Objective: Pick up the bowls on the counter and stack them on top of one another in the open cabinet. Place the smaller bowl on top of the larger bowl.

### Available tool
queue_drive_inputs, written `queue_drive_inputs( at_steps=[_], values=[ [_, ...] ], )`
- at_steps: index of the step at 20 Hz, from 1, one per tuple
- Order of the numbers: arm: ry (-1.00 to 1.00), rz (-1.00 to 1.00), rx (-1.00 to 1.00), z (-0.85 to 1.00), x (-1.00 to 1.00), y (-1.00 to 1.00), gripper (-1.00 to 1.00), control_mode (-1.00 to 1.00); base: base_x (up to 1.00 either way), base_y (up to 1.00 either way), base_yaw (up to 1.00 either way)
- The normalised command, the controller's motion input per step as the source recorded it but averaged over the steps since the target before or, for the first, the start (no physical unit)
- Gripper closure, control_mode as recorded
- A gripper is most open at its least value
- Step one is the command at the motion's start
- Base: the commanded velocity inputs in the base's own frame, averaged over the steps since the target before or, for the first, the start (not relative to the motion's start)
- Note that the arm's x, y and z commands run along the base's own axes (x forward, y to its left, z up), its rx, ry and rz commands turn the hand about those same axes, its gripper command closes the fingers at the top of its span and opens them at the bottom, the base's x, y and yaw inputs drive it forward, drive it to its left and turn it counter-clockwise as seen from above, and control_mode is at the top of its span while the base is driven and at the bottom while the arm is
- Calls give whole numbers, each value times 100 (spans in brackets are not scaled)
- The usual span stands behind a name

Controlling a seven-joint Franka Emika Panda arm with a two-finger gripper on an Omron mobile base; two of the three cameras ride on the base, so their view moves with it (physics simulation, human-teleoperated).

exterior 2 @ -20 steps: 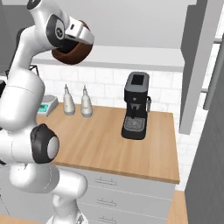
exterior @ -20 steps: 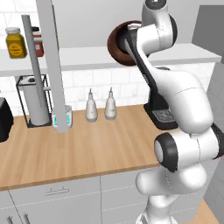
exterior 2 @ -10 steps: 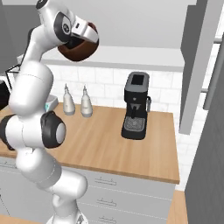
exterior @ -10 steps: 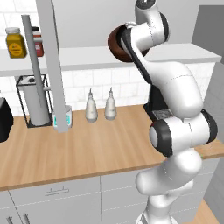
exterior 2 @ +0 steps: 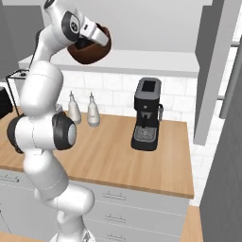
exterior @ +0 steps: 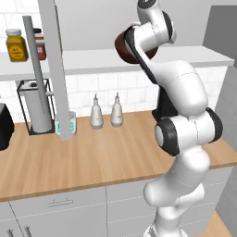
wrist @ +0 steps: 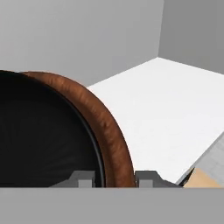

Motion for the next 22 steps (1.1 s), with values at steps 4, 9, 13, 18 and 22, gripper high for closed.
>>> queue_drive_inputs(
  at_steps=[4, 9, 13, 18, 22],
  values=[
    [-4, -4, 0, -37, 40, 0, 100, -100, 0, 0, 0],
    [-4, -3, 0, -27, 37, 0, 100, -100, 0, 0, 0],
    [0, -2, 0, -1, 0, 0, -100, -100, 0, 0, 0],
    [0, 0, 0, 0, 0, 0, -100, -100, 0, 0, 0],
    [0, 0, 0, 0, 0, 0, -100, -100, 0, 0, 0]
  ],
)
